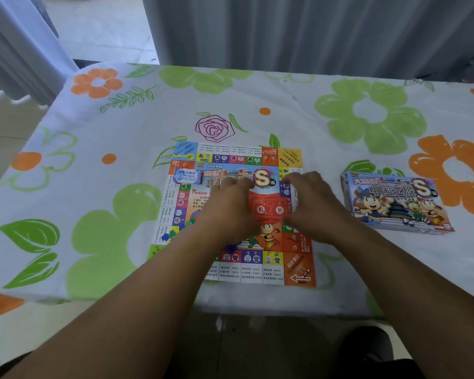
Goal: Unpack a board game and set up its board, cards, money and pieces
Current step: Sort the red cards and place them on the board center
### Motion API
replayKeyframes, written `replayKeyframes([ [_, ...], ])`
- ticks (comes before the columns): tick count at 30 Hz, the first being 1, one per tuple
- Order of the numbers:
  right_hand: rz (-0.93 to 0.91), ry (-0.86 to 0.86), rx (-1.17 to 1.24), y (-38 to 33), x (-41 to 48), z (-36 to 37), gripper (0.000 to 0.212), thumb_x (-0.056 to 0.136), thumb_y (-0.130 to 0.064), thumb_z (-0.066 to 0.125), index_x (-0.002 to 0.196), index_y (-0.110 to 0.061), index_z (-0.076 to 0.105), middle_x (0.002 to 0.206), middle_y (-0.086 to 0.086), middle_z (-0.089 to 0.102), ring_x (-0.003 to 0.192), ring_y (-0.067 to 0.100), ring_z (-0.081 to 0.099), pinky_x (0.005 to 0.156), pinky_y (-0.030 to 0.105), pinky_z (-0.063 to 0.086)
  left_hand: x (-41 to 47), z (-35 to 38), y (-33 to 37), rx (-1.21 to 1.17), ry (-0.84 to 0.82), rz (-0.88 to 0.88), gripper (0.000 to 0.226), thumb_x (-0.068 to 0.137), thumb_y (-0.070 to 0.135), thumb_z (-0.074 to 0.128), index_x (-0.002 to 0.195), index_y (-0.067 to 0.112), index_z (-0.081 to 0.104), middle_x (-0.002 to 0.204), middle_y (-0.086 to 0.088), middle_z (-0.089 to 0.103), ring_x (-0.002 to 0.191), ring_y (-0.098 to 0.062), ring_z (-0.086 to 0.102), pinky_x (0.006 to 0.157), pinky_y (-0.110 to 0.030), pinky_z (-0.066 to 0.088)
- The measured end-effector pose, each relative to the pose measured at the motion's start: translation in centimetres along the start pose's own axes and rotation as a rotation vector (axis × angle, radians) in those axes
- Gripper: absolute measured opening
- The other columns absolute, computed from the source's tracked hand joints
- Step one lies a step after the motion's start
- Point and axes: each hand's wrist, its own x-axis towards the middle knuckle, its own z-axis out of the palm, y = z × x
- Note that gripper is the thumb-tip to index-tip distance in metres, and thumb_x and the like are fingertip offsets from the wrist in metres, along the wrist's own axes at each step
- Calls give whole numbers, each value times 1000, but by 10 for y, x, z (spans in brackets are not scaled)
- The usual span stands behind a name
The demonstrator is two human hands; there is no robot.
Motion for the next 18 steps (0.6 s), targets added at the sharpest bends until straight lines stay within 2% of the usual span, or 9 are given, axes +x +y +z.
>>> replayKeyframes([
  [3,-122,-29,-107,-4,-2,10,87,82,-24,78,153,-25,29,148,3,32,134,23,32,102,40,42,2,8,1,162,-10,74,95,71,32,84,150,24,31,146,-4,38,134,-33,33,109,-46,36],
  [7,-175,-51,-171,-7,-2,16,84,85,-26,76,153,-25,27,152,-1,36,137,24,31,105,41,40,6,11,1,259,-18,102,89,78,33,79,151,24,29,147,-5,37,134,-36,32,110,-46,35],
  [11,-202,-26,-158,-11,1,21,72,85,-23,75,147,-22,39,143,4,47,128,26,41,100,39,42,8,12,-1,281,13,136,75,81,34,75,145,21,39,139,-6,44,129,-33,38,110,-41,32],
  [14,-228,24,-175,-13,3,27,55,87,-18,72,137,-18,48,133,6,54,120,25,48,95,36,44,10,12,-5,234,28,93,62,84,31,74,138,17,48,133,-8,46,128,-32,40,107,-41,37],
  [18,-240,62,-184,-11,4,29,43,87,-15,70,127,-14,54,124,7,58,113,25,51,89,36,47,12,13,-5,236,35,94,39,89,22,69,125,13,58,128,-10,45,124,-31,41,103,-40,40],
])
